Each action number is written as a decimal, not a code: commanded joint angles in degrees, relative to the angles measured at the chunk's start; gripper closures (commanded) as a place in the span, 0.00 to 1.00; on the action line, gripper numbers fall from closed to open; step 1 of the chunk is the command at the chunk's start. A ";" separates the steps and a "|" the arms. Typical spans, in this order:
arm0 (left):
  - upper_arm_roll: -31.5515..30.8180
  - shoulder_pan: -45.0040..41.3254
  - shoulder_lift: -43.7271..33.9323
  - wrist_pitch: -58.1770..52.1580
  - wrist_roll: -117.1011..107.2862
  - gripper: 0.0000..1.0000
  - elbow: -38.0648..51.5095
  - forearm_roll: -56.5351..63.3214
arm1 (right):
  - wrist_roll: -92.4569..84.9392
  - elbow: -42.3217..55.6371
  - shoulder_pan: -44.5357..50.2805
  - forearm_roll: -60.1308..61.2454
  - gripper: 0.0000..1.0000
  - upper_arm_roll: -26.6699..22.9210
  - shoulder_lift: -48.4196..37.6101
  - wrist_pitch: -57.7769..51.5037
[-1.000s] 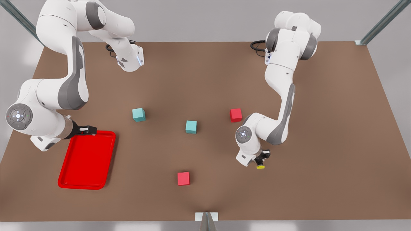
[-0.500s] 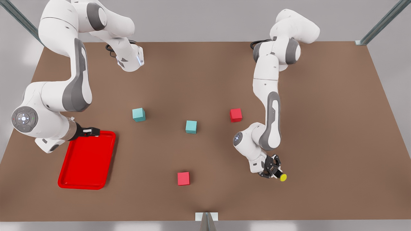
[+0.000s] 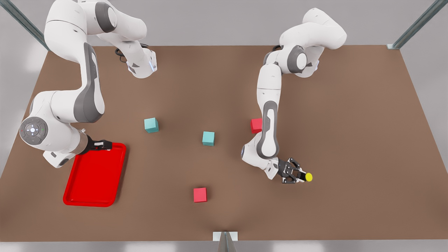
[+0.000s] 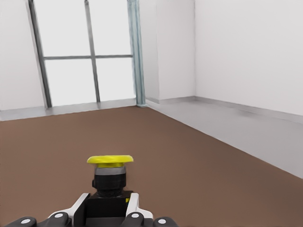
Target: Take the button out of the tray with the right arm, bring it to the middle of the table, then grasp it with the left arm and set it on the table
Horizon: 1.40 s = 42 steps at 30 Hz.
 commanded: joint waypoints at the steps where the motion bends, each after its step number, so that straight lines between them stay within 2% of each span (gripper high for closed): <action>1: 0.36 -0.48 0.79 -3.94 -23.39 0.65 0.33 0.38 | 0.28 0.08 0.02 0.06 0.00 0.00 -0.16 0.24; 21: -2.10 -2.94 3.34 -4.47 -22.78 0.65 0.42 0.73 | 0.37 0.17 0.19 0.41 0.00 0.00 -0.07 0.24; 24: -2.10 -3.38 3.25 -4.56 -22.51 0.62 0.42 0.82 | 0.37 0.17 0.19 0.41 0.00 0.00 -0.16 0.24; 26: -2.10 -3.82 2.99 -4.56 -21.81 0.42 0.42 1.08 | 0.37 0.17 0.28 0.41 0.00 0.00 -0.16 0.24; 27: -2.10 -3.82 2.99 -4.56 -21.46 0.15 0.33 1.17 | 0.37 0.17 0.28 0.41 0.00 0.00 -0.16 0.16; 28: -2.10 -3.82 2.99 -4.56 -21.37 0.00 0.33 1.17 | 0.37 0.17 0.28 0.41 0.00 0.00 -0.16 0.24; 39: -2.10 -5.05 2.46 -5.09 -20.58 0.00 -0.02 1.08 | 0.37 0.08 0.10 0.32 0.00 0.00 -0.07 0.24; 42: -2.19 -7.69 1.06 -9.66 -18.82 0.00 -0.63 0.38 | 0.37 0.08 0.28 0.41 0.00 0.00 -0.07 0.24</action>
